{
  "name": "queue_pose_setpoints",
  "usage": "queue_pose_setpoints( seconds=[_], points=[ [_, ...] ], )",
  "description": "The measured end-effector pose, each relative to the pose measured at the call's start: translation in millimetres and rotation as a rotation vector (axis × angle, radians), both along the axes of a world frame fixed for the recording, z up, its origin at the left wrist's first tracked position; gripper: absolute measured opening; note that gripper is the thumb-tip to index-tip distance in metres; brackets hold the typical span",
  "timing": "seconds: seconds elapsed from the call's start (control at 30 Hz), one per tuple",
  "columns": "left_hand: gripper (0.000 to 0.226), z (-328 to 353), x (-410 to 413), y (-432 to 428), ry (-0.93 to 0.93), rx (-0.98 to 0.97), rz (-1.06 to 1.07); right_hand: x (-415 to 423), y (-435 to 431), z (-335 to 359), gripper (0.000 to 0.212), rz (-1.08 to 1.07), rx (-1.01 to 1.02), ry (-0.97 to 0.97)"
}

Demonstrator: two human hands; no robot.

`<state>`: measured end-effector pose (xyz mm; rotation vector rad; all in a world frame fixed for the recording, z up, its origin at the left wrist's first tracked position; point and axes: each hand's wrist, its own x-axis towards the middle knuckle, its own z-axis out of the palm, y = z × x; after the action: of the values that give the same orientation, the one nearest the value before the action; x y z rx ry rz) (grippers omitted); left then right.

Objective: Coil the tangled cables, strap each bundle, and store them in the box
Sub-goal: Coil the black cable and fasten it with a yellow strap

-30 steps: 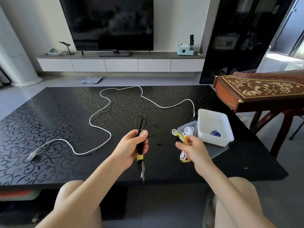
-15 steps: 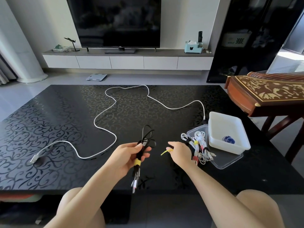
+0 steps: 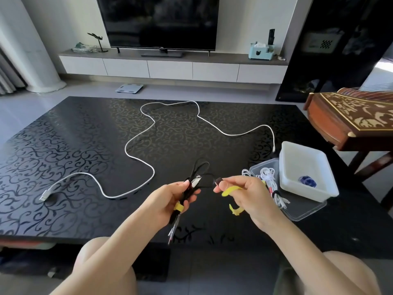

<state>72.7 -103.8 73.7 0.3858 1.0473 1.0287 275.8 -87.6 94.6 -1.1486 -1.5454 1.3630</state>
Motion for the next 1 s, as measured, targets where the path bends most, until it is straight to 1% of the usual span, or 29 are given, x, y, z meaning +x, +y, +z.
queue_pose_setpoints(
  seconds=[0.03, 0.07, 0.17, 0.23, 0.33, 0.4, 0.5, 0.57, 0.63, 0.67, 0.7, 0.8, 0.87, 0.93, 1.0],
  points=[
    [0.017, 2.7, 3.2, -0.4, -0.009, 0.003, 0.002, 2.0, -2.7, 9.8, 0.018, -0.005, -0.012, 0.022],
    [0.019, 4.6, 6.2, -1.3, 0.034, 0.037, -0.006, 4.2, -4.4, 18.0, 0.023, -0.002, -0.026, 0.034],
    [0.026, 10.6, 16.4, -5.3, 0.385, 0.22, -0.078, 8.8, -7.8, 34.7, 0.033, 0.082, -0.025, 0.022],
    [0.032, 16.9, 22.9, -6.5, 0.528, 0.292, -0.094, 8.9, -9.1, 42.4, 0.035, 0.107, 0.02, -0.058],
    [0.036, 25.7, 31.5, -7.5, 0.639, 0.339, -0.1, 7.7, -9.4, 52.2, 0.039, 0.081, 0.09, -0.194],
    [0.037, 30.5, 36.6, -8.0, 0.661, 0.346, -0.091, 7.6, -9.5, 59.9, 0.044, 0.066, 0.125, -0.244],
    [0.039, 35.1, 43.2, -9.0, 0.761, 0.379, -0.073, 9.9, -10.4, 67.1, 0.039, -0.005, 0.085, -0.229],
    [0.041, 35.1, 46.7, -9.1, 0.93, 0.438, -0.013, 11.6, -15.2, 68.3, 0.029, -0.098, 0.101, -0.18],
    [0.039, 36.6, 49.4, -10.2, 1.171, 0.503, 0.05, 12.7, -22.4, 68.8, 0.022, -0.172, 0.186, -0.121],
    [0.036, 38.3, 50.8, -11.3, 1.249, 0.538, 0.064, 13.0, -25.2, 67.9, 0.023, -0.176, 0.223, -0.125],
    [0.034, 39.4, 52.4, -12.9, 1.282, 0.572, 0.074, 13.4, -28.0, 66.1, 0.023, -0.167, 0.242, -0.163],
    [0.032, 38.4, 54.1, -13.8, 1.231, 0.63, 0.093, 14.5, -29.5, 57.8, 0.02, -0.147, 0.232, -0.309],
    [0.036, 36.8, 56.3, -15.2, 1.099, 0.623, 0.087, 15.2, -30.6, 55.7, 0.019, -0.164, 0.232, -0.316],
    [0.046, 37.4, 60.2, -18.1, 0.921, 0.57, 0.077, 16.2, -33.1, 55.5, 0.025, -0.176, 0.263, -0.292],
    [0.048, 38.7, 63.5, -20.5, 0.779, 0.506, 0.072, 16.2, -36.1, 54.9, 0.025, -0.197, 0.311, -0.298]
  ],
)
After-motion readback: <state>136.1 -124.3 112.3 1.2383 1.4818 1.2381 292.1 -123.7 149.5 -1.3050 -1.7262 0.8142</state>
